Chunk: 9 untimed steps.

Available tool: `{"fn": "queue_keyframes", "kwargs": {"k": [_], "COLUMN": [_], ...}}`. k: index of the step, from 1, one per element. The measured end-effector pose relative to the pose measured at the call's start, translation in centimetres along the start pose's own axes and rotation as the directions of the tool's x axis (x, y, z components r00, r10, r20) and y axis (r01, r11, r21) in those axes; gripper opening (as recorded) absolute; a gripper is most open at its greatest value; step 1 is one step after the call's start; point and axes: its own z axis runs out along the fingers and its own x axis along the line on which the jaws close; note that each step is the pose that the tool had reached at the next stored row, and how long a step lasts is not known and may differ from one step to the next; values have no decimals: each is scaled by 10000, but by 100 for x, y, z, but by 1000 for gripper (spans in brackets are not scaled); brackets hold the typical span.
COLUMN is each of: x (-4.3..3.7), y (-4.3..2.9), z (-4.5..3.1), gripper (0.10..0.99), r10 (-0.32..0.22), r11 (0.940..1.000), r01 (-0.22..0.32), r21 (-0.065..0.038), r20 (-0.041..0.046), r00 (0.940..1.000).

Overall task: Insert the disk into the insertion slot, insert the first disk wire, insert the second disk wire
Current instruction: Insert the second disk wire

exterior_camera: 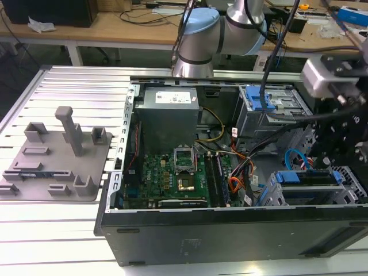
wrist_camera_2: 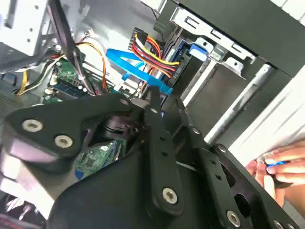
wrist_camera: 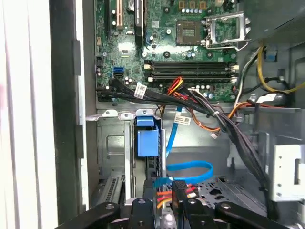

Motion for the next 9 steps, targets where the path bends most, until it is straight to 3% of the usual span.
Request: {"fn": "queue_keyframes", "kwargs": {"k": [1,2,9], "x": [-24,-28,-34], "y": [-5,-7,-7], "z": [-140,-188,-210], "gripper": [216,106,106], "r10": [7,10,11], "r11": [10000,10000,10000], "r01": [-7,-10,-11], "r21": [6,7,7], "r20": [-1,0,-11], "r00": [10000,10000,10000]}}
